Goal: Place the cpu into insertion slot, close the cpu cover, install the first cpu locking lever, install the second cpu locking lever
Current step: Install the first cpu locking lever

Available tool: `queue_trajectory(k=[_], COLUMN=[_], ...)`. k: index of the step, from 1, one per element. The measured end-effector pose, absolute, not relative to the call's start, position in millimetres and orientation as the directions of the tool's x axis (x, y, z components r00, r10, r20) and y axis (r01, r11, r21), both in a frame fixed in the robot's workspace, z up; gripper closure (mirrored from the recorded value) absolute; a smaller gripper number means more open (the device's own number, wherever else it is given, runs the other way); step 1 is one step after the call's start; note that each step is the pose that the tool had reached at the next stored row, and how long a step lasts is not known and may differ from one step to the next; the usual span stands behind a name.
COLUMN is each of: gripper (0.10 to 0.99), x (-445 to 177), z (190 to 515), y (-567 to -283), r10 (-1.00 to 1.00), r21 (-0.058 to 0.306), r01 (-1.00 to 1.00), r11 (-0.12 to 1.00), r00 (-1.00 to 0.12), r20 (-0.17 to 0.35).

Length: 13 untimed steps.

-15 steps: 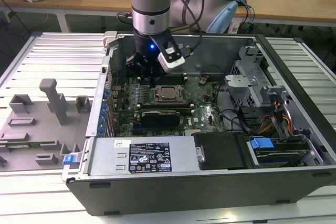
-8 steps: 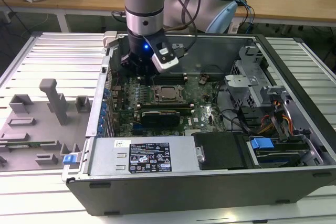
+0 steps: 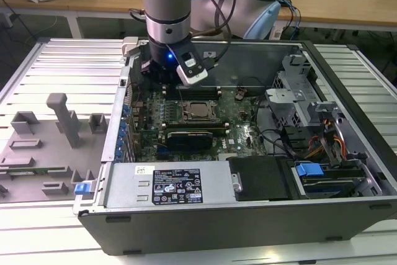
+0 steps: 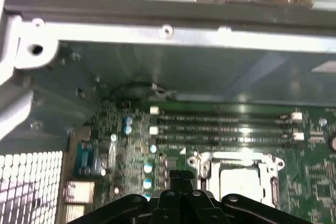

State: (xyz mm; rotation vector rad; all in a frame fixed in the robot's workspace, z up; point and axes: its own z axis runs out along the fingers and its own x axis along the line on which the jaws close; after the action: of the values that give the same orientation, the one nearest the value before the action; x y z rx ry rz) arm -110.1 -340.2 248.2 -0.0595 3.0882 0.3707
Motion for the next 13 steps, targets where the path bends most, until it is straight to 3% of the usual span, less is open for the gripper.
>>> queue_trajectory(k=[7, 13], gripper=[0.98, 0.98], x=[-110.7, -110.5], z=[248.2, 248.2], y=[-340.1, -340.2], r10=[-0.032, -0.032], r21=[0.305, 0.305], r01=[-0.042, -0.042], r11=[0.951, 0.951], r00=[-0.999, -0.999], r20=[-0.037, -0.037])
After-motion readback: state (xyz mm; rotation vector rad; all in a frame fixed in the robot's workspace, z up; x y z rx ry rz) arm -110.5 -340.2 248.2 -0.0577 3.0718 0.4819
